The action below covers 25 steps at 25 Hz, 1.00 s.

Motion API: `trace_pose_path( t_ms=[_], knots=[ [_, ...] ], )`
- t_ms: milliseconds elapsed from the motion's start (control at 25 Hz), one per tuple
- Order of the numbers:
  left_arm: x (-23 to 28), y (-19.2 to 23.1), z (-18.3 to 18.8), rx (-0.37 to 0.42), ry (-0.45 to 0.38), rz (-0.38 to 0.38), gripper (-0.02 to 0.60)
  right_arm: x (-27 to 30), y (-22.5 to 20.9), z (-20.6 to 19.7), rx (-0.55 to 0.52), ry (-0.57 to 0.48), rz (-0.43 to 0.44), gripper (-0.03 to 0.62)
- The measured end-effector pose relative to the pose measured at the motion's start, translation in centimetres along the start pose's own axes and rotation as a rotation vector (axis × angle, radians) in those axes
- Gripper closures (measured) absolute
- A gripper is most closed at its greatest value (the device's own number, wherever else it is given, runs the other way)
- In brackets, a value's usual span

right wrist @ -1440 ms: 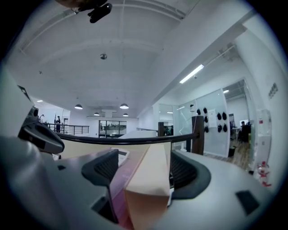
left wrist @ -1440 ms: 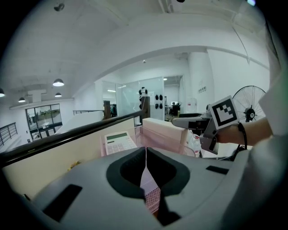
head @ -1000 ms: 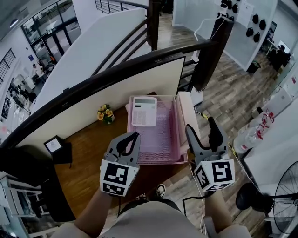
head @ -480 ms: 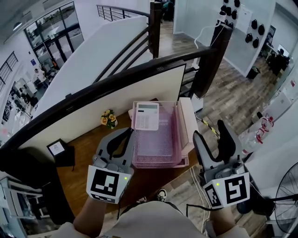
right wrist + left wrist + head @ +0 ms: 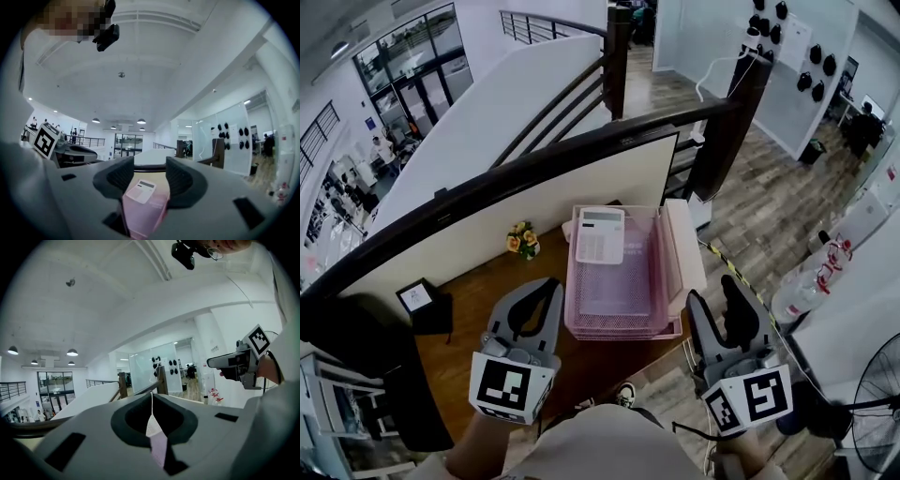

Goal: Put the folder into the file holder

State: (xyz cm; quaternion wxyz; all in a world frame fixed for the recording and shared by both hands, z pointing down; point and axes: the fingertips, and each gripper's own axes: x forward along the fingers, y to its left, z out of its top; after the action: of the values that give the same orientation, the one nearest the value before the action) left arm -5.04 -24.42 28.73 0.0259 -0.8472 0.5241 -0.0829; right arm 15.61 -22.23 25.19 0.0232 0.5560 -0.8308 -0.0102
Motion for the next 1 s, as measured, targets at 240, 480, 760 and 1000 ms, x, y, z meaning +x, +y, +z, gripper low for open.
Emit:
trace_pose_path(
  t_ms=[240,480,760,1000],
  knots=[
    [-0.2,-0.4,-2.2,0.015,0.046,-0.007,0.571,0.0,0.2,-2.7,0.019,0.055,0.0,0.414],
    [-0.4,-0.6,-5.1,0.049,0.115,-0.002,0.571,-0.1,1.1,-5.0,0.063,0.101,0.018,0.461],
    [-0.5,-0.2,-5.8,0.04,0.121,0.007,0.571,-0.5,1.6,-5.0,0.055,0.077,0.011,0.589],
    [-0.7,0.1,-5.6,0.023,0.112,0.009,0.571,-0.6,1.4,-4.2,0.024,0.054,0.007,0.591]
  ],
)
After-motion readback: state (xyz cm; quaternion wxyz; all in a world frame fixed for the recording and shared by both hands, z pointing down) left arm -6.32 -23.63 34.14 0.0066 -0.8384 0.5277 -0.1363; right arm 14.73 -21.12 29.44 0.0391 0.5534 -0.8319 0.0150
